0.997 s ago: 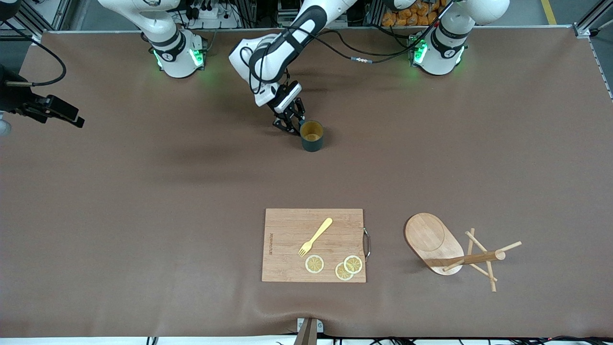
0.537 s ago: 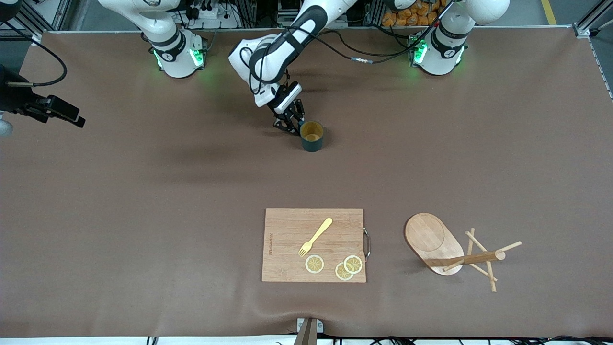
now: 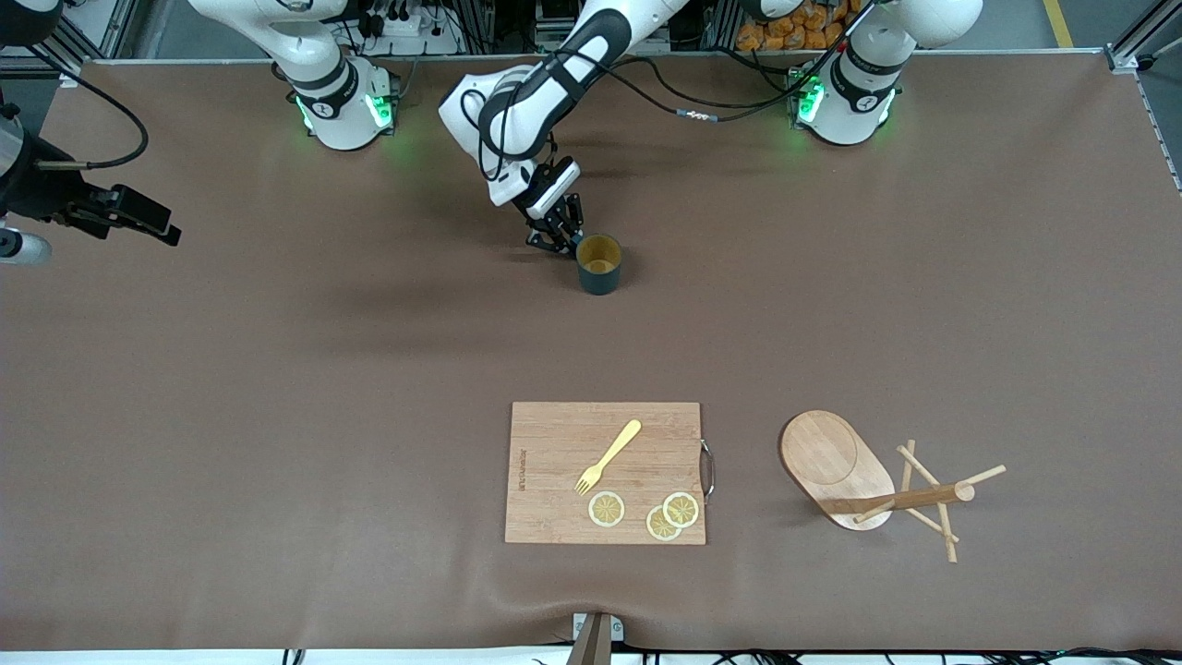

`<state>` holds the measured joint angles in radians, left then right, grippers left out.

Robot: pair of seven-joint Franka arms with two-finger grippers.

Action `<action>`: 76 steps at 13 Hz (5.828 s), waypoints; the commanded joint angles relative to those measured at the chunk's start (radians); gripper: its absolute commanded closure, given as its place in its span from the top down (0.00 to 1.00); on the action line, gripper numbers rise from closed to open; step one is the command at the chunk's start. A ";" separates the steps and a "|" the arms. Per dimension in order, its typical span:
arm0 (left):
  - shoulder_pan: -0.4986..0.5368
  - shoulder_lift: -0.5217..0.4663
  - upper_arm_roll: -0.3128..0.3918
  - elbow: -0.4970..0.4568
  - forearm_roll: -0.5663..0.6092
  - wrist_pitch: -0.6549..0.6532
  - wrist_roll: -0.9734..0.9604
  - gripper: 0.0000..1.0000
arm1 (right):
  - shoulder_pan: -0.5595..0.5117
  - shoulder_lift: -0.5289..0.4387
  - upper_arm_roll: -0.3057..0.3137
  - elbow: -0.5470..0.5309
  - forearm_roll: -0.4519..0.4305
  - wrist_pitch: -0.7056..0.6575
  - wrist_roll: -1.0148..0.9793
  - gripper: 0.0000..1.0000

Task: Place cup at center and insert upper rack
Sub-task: 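Lower the left gripper onto the mug handle and grasp it, then lift the mug by its handle with the left gripper toward the stand, then hang the mug onto a stand peg with the left gripper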

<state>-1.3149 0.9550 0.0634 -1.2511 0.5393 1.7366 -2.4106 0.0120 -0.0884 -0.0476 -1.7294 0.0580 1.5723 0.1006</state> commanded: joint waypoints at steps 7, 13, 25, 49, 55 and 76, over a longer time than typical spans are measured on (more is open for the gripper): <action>0.199 -0.263 -0.013 0.002 -0.175 0.052 0.241 0.00 | 0.003 0.007 -0.003 -0.002 0.005 0.002 -0.006 1.00; 0.451 -0.450 -0.011 0.001 -0.471 0.078 0.546 0.00 | 0.002 0.007 -0.003 -0.002 0.005 0.005 -0.007 1.00; 1.037 -0.496 -0.010 -0.004 -1.198 0.083 1.066 0.00 | 0.000 0.009 -0.003 0.002 0.005 0.000 -0.012 1.00; 1.436 -0.291 -0.010 -0.016 -1.690 -0.232 1.651 0.00 | -0.017 0.015 -0.008 -0.001 0.020 0.012 -0.016 1.00; 1.445 -0.246 -0.010 -0.016 -1.832 -0.232 1.693 0.00 | -0.029 0.018 -0.008 -0.002 0.036 0.018 -0.047 1.00; 1.493 -0.183 -0.010 -0.014 -1.889 -0.289 1.823 0.00 | 0.026 -0.011 0.002 0.002 -0.056 -0.012 -0.056 1.00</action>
<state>0.1628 0.7670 0.0604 -1.2743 -1.3256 1.4698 -0.6075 0.0366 -0.0827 -0.0448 -1.7248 0.0207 1.5720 0.0513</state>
